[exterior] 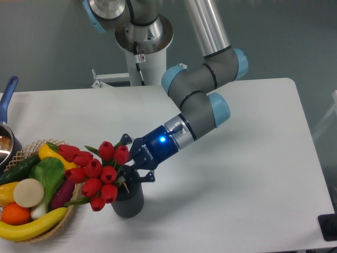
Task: Insert the flowers into the vase
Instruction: 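Open the gripper to release the tulips in the vase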
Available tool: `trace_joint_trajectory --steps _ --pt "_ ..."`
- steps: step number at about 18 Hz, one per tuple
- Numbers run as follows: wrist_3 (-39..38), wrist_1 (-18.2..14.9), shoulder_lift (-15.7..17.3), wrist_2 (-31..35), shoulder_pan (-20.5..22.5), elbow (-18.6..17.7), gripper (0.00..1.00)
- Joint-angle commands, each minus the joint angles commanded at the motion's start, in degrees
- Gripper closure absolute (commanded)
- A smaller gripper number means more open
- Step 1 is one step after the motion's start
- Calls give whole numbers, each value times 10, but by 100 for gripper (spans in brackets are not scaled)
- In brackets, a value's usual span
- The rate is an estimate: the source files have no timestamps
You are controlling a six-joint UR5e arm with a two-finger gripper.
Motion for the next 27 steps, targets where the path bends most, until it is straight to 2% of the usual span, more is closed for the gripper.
trace_joint_trajectory --steps 5,7,9,11,13,14,16,19,20,22,27 --pt "8 0 -8 2 2 1 72" --pt "25 0 -13 3 4 0 65" --pt "32 0 -15 3 9 -8 64" --pt "40 0 -14 2 14 -8 47" --pt "40 0 -14 2 18 -9 37" --pt "41 0 -14 2 19 -8 27" --pt "41 0 -13 2 21 -8 21" --pt "41 0 -11 2 24 -8 3" --pt "41 0 -11 2 26 -8 0" --pt "41 0 -8 2 30 -8 0" --pt "40 -1 30 36 44 -16 0"
